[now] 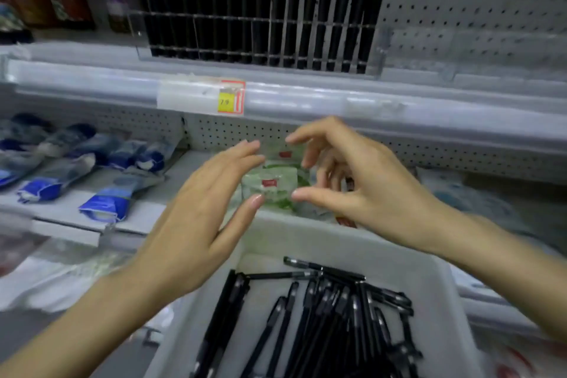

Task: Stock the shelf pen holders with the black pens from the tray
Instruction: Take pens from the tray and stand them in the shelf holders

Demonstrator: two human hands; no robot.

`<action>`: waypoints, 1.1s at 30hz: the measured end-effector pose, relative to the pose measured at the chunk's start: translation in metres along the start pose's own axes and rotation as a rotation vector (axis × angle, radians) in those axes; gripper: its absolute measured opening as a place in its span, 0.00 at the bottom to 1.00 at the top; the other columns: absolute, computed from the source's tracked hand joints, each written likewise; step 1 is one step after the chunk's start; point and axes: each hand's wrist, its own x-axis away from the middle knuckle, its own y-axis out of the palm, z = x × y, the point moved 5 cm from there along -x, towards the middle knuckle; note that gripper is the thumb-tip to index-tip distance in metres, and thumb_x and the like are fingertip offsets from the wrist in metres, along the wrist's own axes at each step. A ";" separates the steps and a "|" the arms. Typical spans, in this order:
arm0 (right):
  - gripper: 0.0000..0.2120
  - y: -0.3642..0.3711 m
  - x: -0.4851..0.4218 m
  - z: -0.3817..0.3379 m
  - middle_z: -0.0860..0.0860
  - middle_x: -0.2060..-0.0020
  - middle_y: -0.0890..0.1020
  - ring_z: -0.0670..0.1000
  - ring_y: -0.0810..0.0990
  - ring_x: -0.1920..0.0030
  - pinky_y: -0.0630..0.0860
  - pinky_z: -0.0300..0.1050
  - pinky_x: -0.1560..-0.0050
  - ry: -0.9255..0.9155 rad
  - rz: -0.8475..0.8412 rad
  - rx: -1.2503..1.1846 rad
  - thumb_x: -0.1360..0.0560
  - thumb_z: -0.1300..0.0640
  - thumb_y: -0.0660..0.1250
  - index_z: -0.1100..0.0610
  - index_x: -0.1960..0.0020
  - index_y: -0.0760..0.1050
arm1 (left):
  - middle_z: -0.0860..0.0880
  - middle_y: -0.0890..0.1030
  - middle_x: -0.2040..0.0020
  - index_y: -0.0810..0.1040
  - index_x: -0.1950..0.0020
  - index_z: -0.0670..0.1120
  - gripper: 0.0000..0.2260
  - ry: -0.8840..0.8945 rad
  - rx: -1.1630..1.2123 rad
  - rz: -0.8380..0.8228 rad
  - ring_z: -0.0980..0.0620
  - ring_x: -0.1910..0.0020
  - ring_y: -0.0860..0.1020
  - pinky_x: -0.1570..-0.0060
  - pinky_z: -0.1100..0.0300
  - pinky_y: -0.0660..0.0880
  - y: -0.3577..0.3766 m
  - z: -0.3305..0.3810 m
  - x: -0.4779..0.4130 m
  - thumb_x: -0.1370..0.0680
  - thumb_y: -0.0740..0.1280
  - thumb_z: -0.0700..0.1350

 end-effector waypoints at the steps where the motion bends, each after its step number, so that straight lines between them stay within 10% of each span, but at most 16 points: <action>1: 0.18 0.017 0.011 0.009 0.42 0.55 0.75 0.47 0.78 0.58 0.75 0.36 0.59 0.045 -0.051 -0.025 0.28 0.51 0.71 0.47 0.41 0.69 | 0.55 0.66 0.26 0.69 0.29 0.49 0.21 -0.047 0.019 -0.029 0.60 0.27 0.61 0.30 0.64 0.57 0.007 -0.006 0.019 0.19 0.55 0.55; 9: 0.23 0.118 0.089 0.084 0.44 0.43 0.73 0.44 0.69 0.40 0.67 0.39 0.41 0.323 -0.498 0.254 0.24 0.39 0.60 0.50 0.34 0.71 | 0.68 0.53 0.25 0.59 0.25 0.59 0.27 -0.362 0.055 -0.208 0.68 0.26 0.51 0.32 0.76 0.46 0.051 -0.052 0.112 0.23 0.50 0.66; 33: 0.23 0.164 0.106 0.095 0.41 0.45 0.68 0.44 0.64 0.42 0.63 0.39 0.44 0.402 -0.422 0.166 0.28 0.38 0.66 0.47 0.39 0.66 | 0.59 0.53 0.22 0.59 0.23 0.50 0.32 -0.359 0.094 -0.275 0.65 0.25 0.48 0.30 0.72 0.45 0.072 -0.055 0.109 0.23 0.52 0.64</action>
